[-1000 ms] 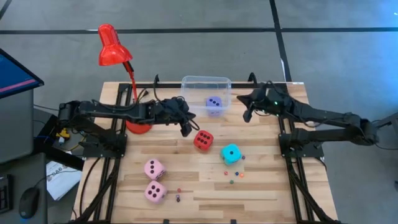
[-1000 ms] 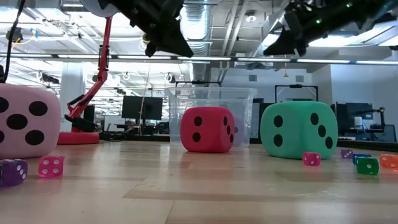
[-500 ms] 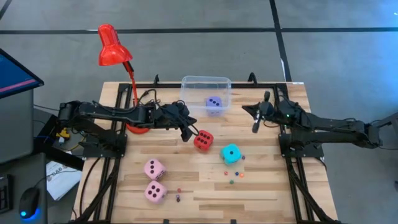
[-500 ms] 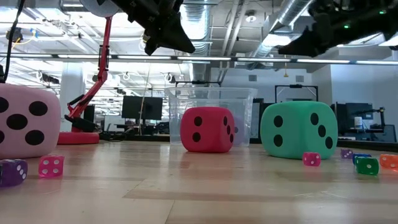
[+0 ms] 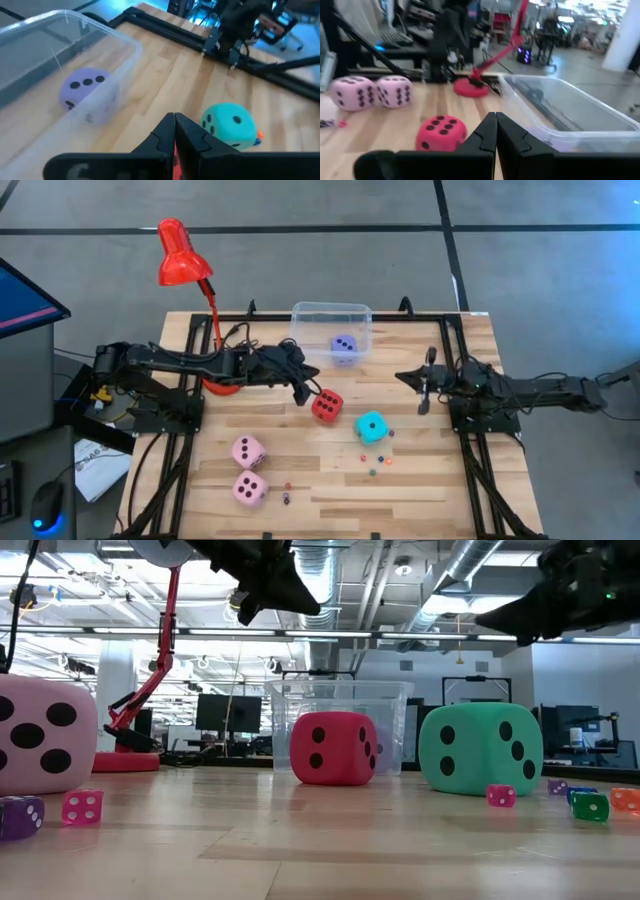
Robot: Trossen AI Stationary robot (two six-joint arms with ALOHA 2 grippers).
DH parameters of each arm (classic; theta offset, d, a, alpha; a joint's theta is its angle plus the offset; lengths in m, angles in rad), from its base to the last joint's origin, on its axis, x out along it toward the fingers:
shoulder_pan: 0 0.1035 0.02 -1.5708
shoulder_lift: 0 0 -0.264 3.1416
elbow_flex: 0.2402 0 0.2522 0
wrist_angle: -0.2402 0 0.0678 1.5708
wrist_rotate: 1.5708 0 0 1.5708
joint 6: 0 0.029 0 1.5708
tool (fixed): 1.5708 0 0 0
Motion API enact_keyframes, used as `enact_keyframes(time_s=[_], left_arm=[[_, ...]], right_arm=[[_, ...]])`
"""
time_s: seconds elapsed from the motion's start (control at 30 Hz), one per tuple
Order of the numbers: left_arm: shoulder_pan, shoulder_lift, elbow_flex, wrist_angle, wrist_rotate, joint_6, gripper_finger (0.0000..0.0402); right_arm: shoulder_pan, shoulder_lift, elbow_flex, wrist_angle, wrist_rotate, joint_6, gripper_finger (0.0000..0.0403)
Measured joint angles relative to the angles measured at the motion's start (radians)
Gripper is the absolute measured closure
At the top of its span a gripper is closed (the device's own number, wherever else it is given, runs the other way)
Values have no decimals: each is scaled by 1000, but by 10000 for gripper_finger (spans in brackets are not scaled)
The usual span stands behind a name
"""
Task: Pick & Place Dice
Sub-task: Put the large red die into the transparent bin
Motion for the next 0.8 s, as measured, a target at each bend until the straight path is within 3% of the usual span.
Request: enact_keyframes(time_s=[0.13, 0.5, 0.67, 0.8], left_arm=[[1, 0, 0, 36, -11, -172, 402], [-146, 39, 17, 67, -274, -226, 402], [-194, 128, 122, 69, -316, -216, 402], [-203, 209, 241, -69, -319, -224, 402]], right_arm=[[41, -53, -40, 13, 0, 0, 403], [90, -136, -66, 17, 0, -8, 403], [89, -140, -65, 13, 0, -8, 403], [89, -144, -65, 1, 1, -10, 403]])
